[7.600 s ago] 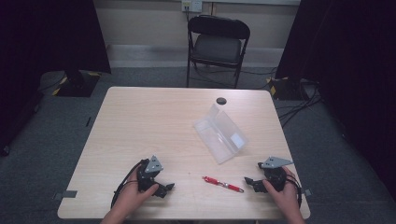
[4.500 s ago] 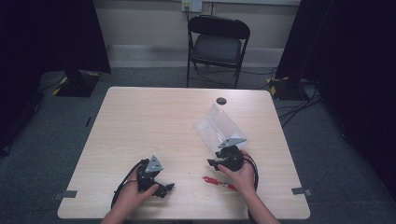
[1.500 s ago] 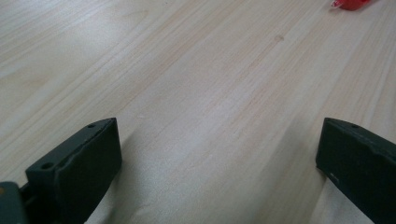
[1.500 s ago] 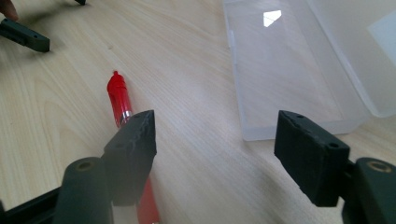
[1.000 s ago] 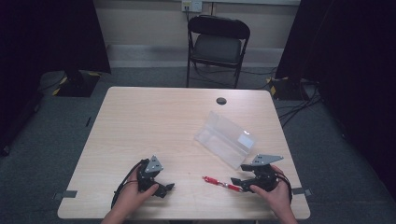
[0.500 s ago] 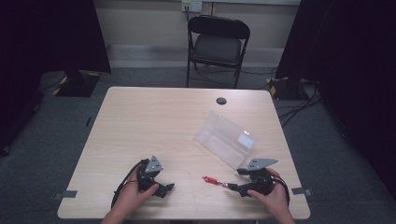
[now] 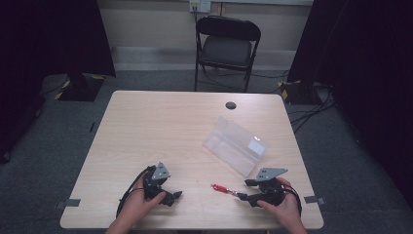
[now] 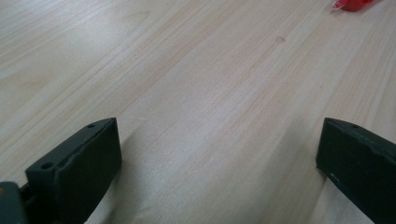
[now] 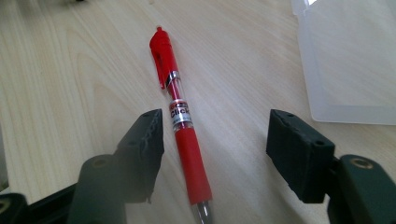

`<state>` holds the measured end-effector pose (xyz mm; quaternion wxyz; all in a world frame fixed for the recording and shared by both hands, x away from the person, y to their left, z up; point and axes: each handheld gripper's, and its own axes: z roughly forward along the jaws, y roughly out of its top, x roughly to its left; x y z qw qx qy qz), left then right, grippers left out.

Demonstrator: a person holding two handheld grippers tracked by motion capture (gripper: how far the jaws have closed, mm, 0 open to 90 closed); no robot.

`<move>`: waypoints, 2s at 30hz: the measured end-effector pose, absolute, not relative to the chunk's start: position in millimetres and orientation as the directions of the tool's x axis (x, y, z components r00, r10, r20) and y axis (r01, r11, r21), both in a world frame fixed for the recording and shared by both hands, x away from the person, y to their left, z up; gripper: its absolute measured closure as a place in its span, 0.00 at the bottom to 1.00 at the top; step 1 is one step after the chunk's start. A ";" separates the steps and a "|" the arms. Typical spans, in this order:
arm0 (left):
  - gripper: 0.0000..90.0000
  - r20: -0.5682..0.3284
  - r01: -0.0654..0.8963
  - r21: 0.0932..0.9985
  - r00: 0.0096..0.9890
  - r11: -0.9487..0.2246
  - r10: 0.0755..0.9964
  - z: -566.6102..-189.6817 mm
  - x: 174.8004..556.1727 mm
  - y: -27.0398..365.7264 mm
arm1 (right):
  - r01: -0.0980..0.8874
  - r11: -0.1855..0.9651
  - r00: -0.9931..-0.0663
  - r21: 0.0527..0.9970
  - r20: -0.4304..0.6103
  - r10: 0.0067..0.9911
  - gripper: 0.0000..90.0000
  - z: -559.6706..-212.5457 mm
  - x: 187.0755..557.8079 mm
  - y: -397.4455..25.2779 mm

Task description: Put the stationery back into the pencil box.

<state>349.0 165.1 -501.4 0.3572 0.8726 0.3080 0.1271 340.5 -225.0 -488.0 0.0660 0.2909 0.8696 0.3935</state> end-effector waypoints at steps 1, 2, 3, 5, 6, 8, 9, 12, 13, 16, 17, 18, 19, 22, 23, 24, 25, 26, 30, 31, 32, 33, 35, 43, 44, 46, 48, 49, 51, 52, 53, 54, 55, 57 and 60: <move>0.00 0.001 0.447 0.702 0.778 -0.555 0.628 -501.4 349.0 165.1 | 0.449 0.528 -0.824 0.720 0.107 0.556 0.43 -488.1 340.4 -224.7; 0.00 0.002 0.447 0.702 0.778 -0.555 0.628 -501.4 349.0 165.1 | 0.448 0.532 -0.826 0.719 0.104 0.555 0.44 -488.3 340.4 -224.4; 0.00 0.002 0.447 0.702 0.778 -0.555 0.628 -501.4 349.0 165.1 | 0.447 0.533 -0.826 0.718 0.103 0.554 0.45 -488.5 340.4 -224.3; 0.00 0.003 0.446 0.702 0.778 -0.556 0.628 -501.4 349.0 165.2 | 0.446 0.537 -0.825 0.716 0.096 0.557 0.47 -489.0 339.9 -224.2; 0.00 0.002 0.446 0.702 0.778 -0.555 0.628 -501.4 349.0 165.1 | 0.445 0.539 -0.826 0.715 0.095 0.555 0.49 -489.3 339.8 -224.2; 0.00 0.002 0.447 0.702 0.778 -0.555 0.628 -501.4 349.0 165.1 | 0.438 0.545 -0.829 0.714 0.086 0.553 0.55 -490.2 339.6 -224.2; 0.00 0.001 0.447 0.702 0.778 -0.555 0.628 -501.4 349.0 165.1 | 0.434 0.547 -0.831 0.716 0.084 0.550 0.56 -490.3 339.5 -224.1; 0.00 0.000 0.447 0.702 0.778 -0.554 0.628 -501.5 349.0 165.1 | 0.434 0.545 -0.831 0.717 0.085 0.550 0.60 -490.1 339.3 -223.8; 0.00 0.000 0.447 0.702 0.778 -0.555 0.628 -501.4 349.0 165.1 | 0.431 0.547 -0.833 0.717 0.083 0.548 0.62 -490.4 339.5 -223.7; 0.00 0.000 0.447 0.702 0.778 -0.554 0.628 -501.5 349.0 165.1 | 0.429 0.552 -0.832 0.715 0.074 0.549 0.65 -490.1 339.4 -223.2; 0.00 0.001 0.447 0.702 0.778 -0.555 0.628 -501.4 349.0 165.1 | 0.431 0.552 -0.833 0.714 0.079 0.548 0.65 -490.0 339.3 -222.8; 0.00 0.000 0.447 0.702 0.778 -0.554 0.628 -501.5 349.0 165.1 | 0.430 0.552 -0.834 0.714 0.080 0.546 0.66 -490.0 339.3 -222.5; 0.00 0.002 0.446 0.702 0.778 -0.555 0.628 -501.4 349.0 165.2 | 0.425 0.557 -0.838 0.713 0.078 0.540 0.68 -489.9 339.4 -222.0; 0.00 0.002 0.446 0.702 0.778 -0.556 0.628 -501.4 349.0 165.2 | 0.419 0.570 -0.846 0.707 0.075 0.528 0.73 -489.0 338.6 -220.6; 0.00 0.002 0.446 0.702 0.778 -0.555 0.628 -501.4 349.0 165.2 | 0.418 0.574 -0.849 0.705 0.078 0.522 0.75 -488.8 338.0 -220.0; 0.00 0.003 0.446 0.702 0.778 -0.556 0.628 -501.4 349.0 165.2 | 0.413 0.579 -0.852 0.704 0.073 0.519 0.76 -488.8 337.8 -219.5; 0.00 0.002 0.446 0.702 0.778 -0.556 0.628 -501.4 349.0 165.2 | 0.408 0.582 -0.855 0.704 0.070 0.514 0.77 -488.7 337.6 -219.1; 0.00 0.002 0.446 0.702 0.778 -0.555 0.628 -501.4 349.0 165.1 | 0.405 0.586 -0.855 0.702 0.063 0.515 0.78 -488.5 337.3 -218.7; 0.00 0.002 0.446 0.702 0.778 -0.555 0.628 -501.4 349.0 165.2 | 0.402 0.589 -0.855 0.701 0.059 0.515 0.85 -488.5 336.6 -217.6; 0.00 0.002 0.446 0.702 0.778 -0.555 0.628 -501.4 349.0 165.2 | 0.401 0.590 -0.857 0.701 0.061 0.511 0.87 -488.4 336.5 -217.2; 0.00 0.002 0.446 0.702 0.778 -0.555 0.628 -501.4 349.0 165.2 | 0.401 0.592 -0.857 0.699 0.058 0.512 0.88 -488.3 336.0 -216.6; 0.00 0.002 0.446 0.702 0.778 -0.555 0.628 -501.4 349.0 165.2 | 0.403 0.591 -0.854 0.699 0.056 0.517 0.89 -488.1 335.3 -216.0; 0.00 0.003 0.446 0.702 0.778 -0.556 0.628 -501.4 349.0 165.2 | 0.413 0.589 -0.847 0.695 0.055 0.529 0.89 -487.7 334.2 -214.3; 0.00 0.002 0.447 0.702 0.778 -0.555 0.628 -501.4 349.0 165.2 | 0.417 0.528 -0.804 0.739 0.029 0.594 0.89 -482.1 335.2 -207.6; 0.00 0.002 0.447 0.701 0.778 -0.555 0.628 -501.4 349.0 165.2 | 0.417 0.524 -0.799 0.742 0.026 0.600 0.89 -482.8 336.6 -205.1; 0.00 0.002 0.447 0.701 0.778 -0.555 0.628 -501.4 349.0 165.2 | 0.433 0.522 -0.797 0.735 0.041 0.603 0.89 -485.3 339.4 -200.5; 0.00 0.002 0.447 0.702 0.778 -0.555 0.628 -501.4 349.0 165.2 | 0.430 0.532 -0.798 0.730 0.031 0.602 0.89 -488.2 342.2 -196.0; 0.00 0.002 0.446 0.701 0.778 -0.556 0.628 -501.4 349.0 165.2 | 0.431 0.536 -0.799 0.726 0.032 0.600 0.89 -489.2 343.6 -193.9; 0.00 0.002 0.447 0.701 0.778 -0.555 0.628 -501.4 348.9 165.2 | 0.434 0.535 -0.801 0.725 0.039 0.597 0.89 -491.1 345.6 -190.8; 0.00 0.002 0.447 0.702 0.778 -0.555 0.629 -501.4 348.9 165.2 | 0.434 0.531 -0.802 0.727 0.044 0.596 0.89 -491.9 346.7 -189.6; 0.00 0.000 0.446 0.703 0.779 -0.554 0.627 -501.6 349.1 165.2 | 0.435 0.528 -0.800 0.729 0.043 0.599 0.88 -492.2 347.7 -188.8; 0.00 0.002 0.447 0.701 0.778 -0.556 0.628 -501.4 348.9 165.2 | 0.439 0.525 -0.801 0.729 0.052 0.597 0.88 -492.3 348.0 -188.4; 0.00 0.003 0.446 0.701 0.778 -0.556 0.628 -501.4 348.9 165.2 | 0.445 0.520 -0.796 0.729 0.056 0.602 0.88 -492.6 348.5 -188.6; 0.00 0.003 0.446 0.701 0.778 -0.556 0.628 -501.4 348.9 165.2 | 0.452 0.505 -0.796 0.735 0.078 0.600 0.82 -493.5 348.8 -189.6; 0.00 0.000 0.446 0.703 0.779 -0.554 0.627 -501.6 349.1 165.2 | 0.446 0.513 -0.798 0.733 0.067 0.599 0.80 -492.8 347.0 -192.0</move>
